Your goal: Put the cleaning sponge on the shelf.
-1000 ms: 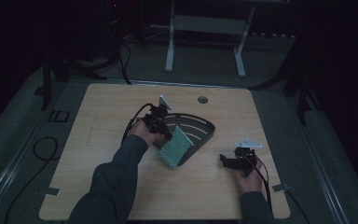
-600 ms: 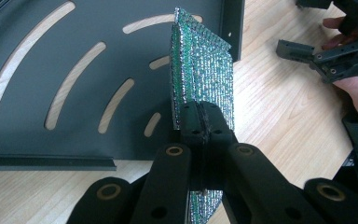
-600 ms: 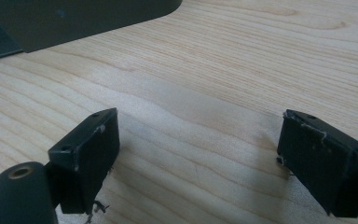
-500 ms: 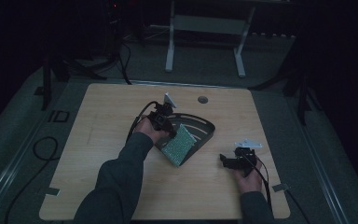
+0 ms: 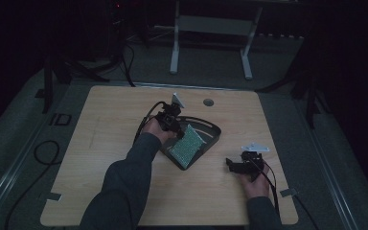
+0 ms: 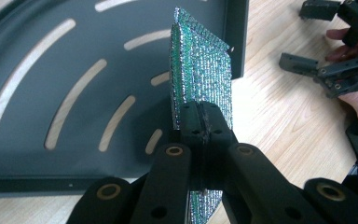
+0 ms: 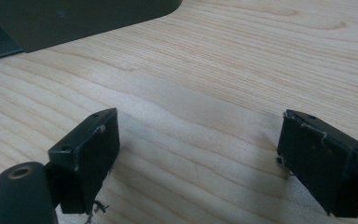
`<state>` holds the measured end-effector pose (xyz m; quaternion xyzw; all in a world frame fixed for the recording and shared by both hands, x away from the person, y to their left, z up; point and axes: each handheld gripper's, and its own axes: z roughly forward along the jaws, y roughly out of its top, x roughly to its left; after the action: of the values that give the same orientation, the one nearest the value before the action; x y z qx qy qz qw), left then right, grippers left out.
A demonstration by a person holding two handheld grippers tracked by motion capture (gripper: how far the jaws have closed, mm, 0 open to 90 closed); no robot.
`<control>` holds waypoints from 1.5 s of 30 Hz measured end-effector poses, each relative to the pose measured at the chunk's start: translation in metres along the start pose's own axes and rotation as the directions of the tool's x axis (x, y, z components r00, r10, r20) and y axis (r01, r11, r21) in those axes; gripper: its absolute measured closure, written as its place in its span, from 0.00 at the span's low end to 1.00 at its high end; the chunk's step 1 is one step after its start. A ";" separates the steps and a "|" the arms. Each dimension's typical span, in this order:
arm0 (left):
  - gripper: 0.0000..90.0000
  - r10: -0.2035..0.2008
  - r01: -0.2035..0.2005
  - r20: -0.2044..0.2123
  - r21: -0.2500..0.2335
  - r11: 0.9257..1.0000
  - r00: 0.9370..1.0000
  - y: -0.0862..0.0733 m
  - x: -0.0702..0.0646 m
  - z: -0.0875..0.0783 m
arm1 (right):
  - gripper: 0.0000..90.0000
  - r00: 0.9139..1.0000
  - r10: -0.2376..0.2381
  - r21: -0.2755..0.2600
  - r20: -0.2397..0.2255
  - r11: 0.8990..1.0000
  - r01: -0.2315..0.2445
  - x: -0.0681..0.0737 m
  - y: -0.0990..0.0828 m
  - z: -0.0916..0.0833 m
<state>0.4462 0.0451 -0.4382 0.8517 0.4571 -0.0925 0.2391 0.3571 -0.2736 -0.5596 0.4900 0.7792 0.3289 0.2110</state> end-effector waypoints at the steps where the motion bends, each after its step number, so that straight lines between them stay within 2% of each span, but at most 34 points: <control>1: 1.00 -0.001 0.001 0.004 -0.004 1.000 1.000 0.001 0.000 -0.001 | 0.14 1.000 0.000 0.000 0.000 1.000 0.000 0.000 0.000 0.000; 11: 1.00 0.002 -0.002 0.000 -0.023 1.000 1.000 0.014 0.000 -0.007 | 0.14 1.000 0.002 0.000 -0.001 1.000 -0.002 0.000 0.000 0.000; 27: 1.00 0.002 -0.003 -0.015 -0.017 1.000 1.000 0.023 0.008 0.009 | 0.14 1.000 0.001 0.000 0.000 1.000 -0.001 0.000 0.000 0.000; 37: 1.00 0.026 -0.027 -0.032 -0.022 0.999 0.999 0.035 0.000 0.014 | 0.14 1.000 0.003 -0.001 -0.001 1.000 -0.003 0.000 0.000 0.000; 45: 1.00 0.034 -0.035 -0.031 -0.032 0.999 0.999 0.039 0.002 0.019 | 0.14 1.000 0.004 -0.001 -0.001 1.000 -0.004 0.000 0.000 0.000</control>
<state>0.4805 0.0190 -0.4424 0.8567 0.4474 -0.0681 0.2473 0.3570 -0.2733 -0.5595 0.4914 0.7782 0.3298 0.2104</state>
